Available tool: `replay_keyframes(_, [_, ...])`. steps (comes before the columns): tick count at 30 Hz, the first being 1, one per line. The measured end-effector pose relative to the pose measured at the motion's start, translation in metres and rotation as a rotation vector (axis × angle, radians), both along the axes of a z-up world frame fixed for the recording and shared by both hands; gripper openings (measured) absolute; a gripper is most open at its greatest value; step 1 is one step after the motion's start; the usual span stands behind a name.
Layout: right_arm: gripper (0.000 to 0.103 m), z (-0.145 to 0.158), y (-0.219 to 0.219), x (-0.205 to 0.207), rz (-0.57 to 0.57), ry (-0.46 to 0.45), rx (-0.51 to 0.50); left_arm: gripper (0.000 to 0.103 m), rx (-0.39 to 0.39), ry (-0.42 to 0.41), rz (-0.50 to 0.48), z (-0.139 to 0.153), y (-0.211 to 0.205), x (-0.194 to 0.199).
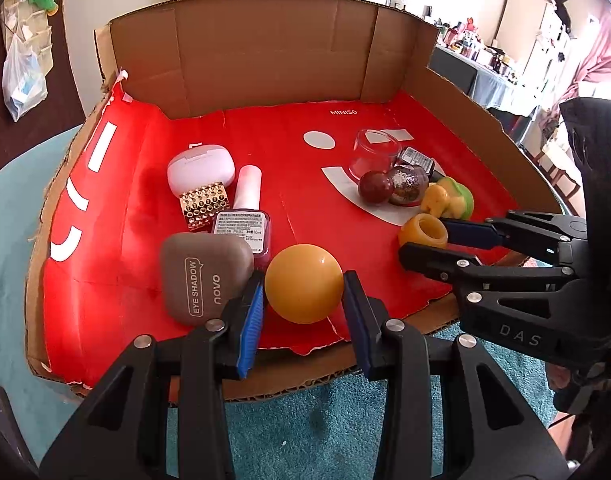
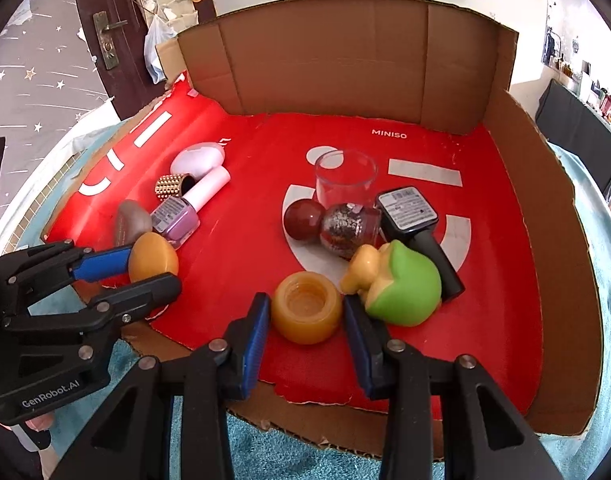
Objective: Organize rigid objects
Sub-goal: 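Carry the orange ball and orange ring into the box with both tools, then open the left tool to release the ball while the right tool releases the ring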
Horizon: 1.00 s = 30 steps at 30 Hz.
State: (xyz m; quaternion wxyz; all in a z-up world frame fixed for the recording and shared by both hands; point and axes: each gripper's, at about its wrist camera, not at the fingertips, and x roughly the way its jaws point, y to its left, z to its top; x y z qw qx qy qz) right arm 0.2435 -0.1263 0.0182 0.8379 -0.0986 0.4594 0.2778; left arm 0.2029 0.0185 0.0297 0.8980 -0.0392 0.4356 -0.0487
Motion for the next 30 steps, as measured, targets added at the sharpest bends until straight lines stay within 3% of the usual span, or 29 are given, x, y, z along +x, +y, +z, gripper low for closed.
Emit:
replay_keyframes(18, [0.04,0.0007,-0.0013,0.0005,0.005,0.005,0.008,0.038,-0.026,0.058,-0.023,-0.0012,0.0029,0.0073])
replay_keyframes(27, [0.041,0.0003,-0.0012,0.0003,0.008,0.006,0.011,0.038,-0.036,0.035,-0.018,-0.0026,0.0035,0.0038])
replay_keyframes(30, [0.042,0.001,-0.0029,-0.001,0.009,0.001,0.018,0.043,-0.016,0.022,-0.018,-0.0008,0.0005,0.0021])
